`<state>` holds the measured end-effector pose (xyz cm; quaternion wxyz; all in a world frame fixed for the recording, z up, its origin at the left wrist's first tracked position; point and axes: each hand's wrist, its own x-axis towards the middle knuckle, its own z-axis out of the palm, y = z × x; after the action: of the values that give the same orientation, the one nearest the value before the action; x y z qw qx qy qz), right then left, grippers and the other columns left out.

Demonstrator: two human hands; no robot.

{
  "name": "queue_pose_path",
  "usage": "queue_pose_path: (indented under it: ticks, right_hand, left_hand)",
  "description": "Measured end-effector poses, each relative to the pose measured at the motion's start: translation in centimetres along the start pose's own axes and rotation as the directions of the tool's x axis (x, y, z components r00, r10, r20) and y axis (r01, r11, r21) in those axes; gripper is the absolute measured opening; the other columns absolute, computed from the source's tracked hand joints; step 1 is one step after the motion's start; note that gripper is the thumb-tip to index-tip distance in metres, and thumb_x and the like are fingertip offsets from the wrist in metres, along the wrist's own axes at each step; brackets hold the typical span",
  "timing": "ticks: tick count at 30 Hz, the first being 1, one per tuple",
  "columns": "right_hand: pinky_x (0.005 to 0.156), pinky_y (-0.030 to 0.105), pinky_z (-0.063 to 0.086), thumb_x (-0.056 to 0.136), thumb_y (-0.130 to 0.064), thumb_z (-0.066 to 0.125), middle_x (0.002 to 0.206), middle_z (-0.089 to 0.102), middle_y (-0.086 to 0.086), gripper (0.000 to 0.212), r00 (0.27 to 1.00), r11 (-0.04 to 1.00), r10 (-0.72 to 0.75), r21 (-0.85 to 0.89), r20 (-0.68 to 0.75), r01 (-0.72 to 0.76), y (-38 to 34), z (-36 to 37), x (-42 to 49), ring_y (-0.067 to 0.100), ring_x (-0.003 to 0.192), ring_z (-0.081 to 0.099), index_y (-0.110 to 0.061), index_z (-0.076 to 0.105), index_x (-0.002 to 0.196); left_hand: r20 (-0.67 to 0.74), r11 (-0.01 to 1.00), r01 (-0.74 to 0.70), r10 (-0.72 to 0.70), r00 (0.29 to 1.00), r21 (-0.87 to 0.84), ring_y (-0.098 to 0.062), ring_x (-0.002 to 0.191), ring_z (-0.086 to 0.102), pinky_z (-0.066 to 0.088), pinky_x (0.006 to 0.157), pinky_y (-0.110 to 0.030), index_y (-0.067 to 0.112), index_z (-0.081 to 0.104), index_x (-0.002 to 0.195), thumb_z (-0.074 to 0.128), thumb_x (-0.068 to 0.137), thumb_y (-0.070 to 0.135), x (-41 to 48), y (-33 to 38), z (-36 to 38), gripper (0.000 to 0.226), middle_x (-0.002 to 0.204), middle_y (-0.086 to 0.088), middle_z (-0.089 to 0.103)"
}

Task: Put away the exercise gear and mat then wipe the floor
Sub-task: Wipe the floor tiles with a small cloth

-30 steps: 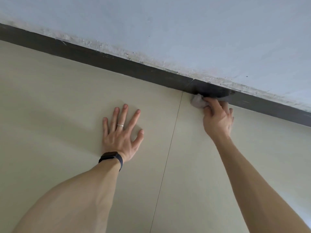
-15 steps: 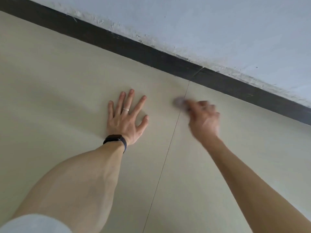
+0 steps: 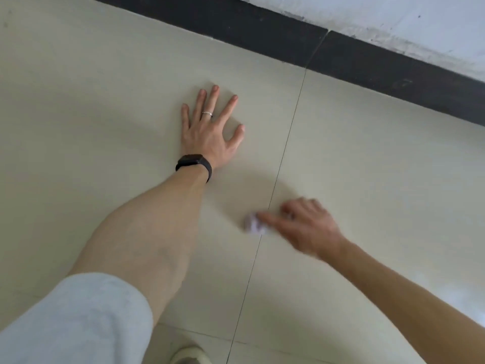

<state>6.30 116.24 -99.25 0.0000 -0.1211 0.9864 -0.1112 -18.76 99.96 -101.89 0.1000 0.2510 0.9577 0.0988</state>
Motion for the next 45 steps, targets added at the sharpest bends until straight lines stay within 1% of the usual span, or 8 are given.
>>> queue_pose_path:
  ticks: [5,9,14,21,25,29,36,45]
  right_hand:
    - [0.074,0.04,0.044,0.095,-0.03,0.052,0.094,0.052,0.007,0.042,0.507,0.555,0.831,0.278,-0.228,-0.784,-5.3,1.9,0.2,0.029,0.082,0.048,-0.037,0.06,0.136]
    - [0.068,0.038,0.044,0.093,-0.028,0.057,0.09,0.051,0.001,0.045,0.996,0.979,0.084,0.188,-0.023,-0.078,-15.2,3.4,-6.1,0.024,0.078,0.046,-0.036,0.055,0.137]
    - [0.068,0.035,0.042,0.099,-0.032,0.051,0.09,0.053,-0.001,0.035,0.854,0.852,-0.519,0.102,0.034,0.513,-10.7,3.2,-4.8,0.022,0.077,0.047,-0.039,0.056,0.133]
    - [0.08,0.04,0.038,0.097,-0.033,0.052,0.1,0.05,0.006,0.046,0.57,0.566,0.818,0.278,-0.075,-0.776,-10.5,2.4,1.9,0.03,0.092,0.047,-0.045,0.049,0.141]
    - [0.065,0.037,0.039,0.093,-0.027,0.054,0.09,0.051,0.005,0.048,0.998,0.985,0.026,0.171,-0.054,-0.017,-17.3,3.7,-1.8,0.028,0.077,0.049,-0.035,0.052,0.14]
    - [0.064,0.035,0.04,0.095,-0.027,0.054,0.087,0.053,0.001,0.041,0.841,0.84,-0.541,0.04,-0.011,0.541,-14.3,3.7,0.0,0.023,0.075,0.048,-0.037,0.055,0.135]
    - [0.081,0.042,0.041,0.096,-0.033,0.055,0.101,0.05,0.008,0.048,0.686,0.667,0.727,0.273,-0.035,-0.693,-15.1,2.9,4.9,0.032,0.093,0.049,-0.043,0.048,0.143]
    - [0.063,0.036,0.04,0.096,-0.034,0.052,0.086,0.052,0.001,0.04,0.858,0.857,-0.514,0.037,-0.009,0.514,-16.6,4.6,7.1,0.023,0.073,0.049,-0.039,0.056,0.135]
  left_hand:
    - [0.064,0.996,-0.075,0.078,0.995,-0.053,-0.023,0.154,0.003,0.003,0.123,-0.054,0.038,0.023,0.156,0.037,0.093,0.065,-1.1,-0.4,-0.6,0.07,0.168,0.0,0.008]
    - [0.072,0.996,-0.065,0.069,0.995,-0.054,-0.024,0.154,0.01,0.009,0.122,-0.053,0.029,0.025,0.157,0.038,0.098,0.055,-7.5,-0.9,-0.4,0.066,0.167,-0.002,0.012]
    - [0.092,0.999,-0.023,0.027,0.995,-0.043,-0.017,0.155,0.001,0.008,0.124,-0.047,0.029,0.016,0.159,0.032,0.101,0.048,-23.0,-3.6,1.1,0.063,0.168,0.004,0.005]
    - [0.21,0.997,0.038,-0.023,0.977,-0.069,-0.015,0.154,0.0,0.008,0.125,-0.045,0.034,0.015,0.158,0.033,0.103,0.02,-24.5,-4.2,-0.5,0.06,0.167,0.007,0.0]
    - [0.155,0.982,0.187,-0.178,0.972,-0.04,-0.019,0.154,0.005,0.011,0.124,-0.049,0.036,0.015,0.158,0.032,0.102,0.025,-27.0,-5.9,-1.8,0.059,0.168,0.005,0.002]
    - [0.225,0.958,0.287,-0.283,0.932,0.014,-0.014,0.154,-0.003,0.007,0.123,-0.05,0.048,0.008,0.155,0.012,0.097,0.053,-31.2,-9.3,-2.1,0.059,0.167,0.008,-0.004]
    - [0.273,0.938,0.333,-0.296,0.915,-0.097,-0.009,0.152,-0.012,-0.003,0.123,-0.048,0.051,0.014,0.154,0.034,0.104,0.045,-31.9,-9.7,-2.6,0.055,0.166,0.013,-0.009]
    - [0.132,0.901,0.407,-0.39,0.911,-0.15,-0.021,0.151,0.017,0.021,0.121,-0.04,0.038,0.028,0.154,0.045,0.1,0.033,-30.7,-14.2,-5.2,0.058,0.166,0.003,0.013]
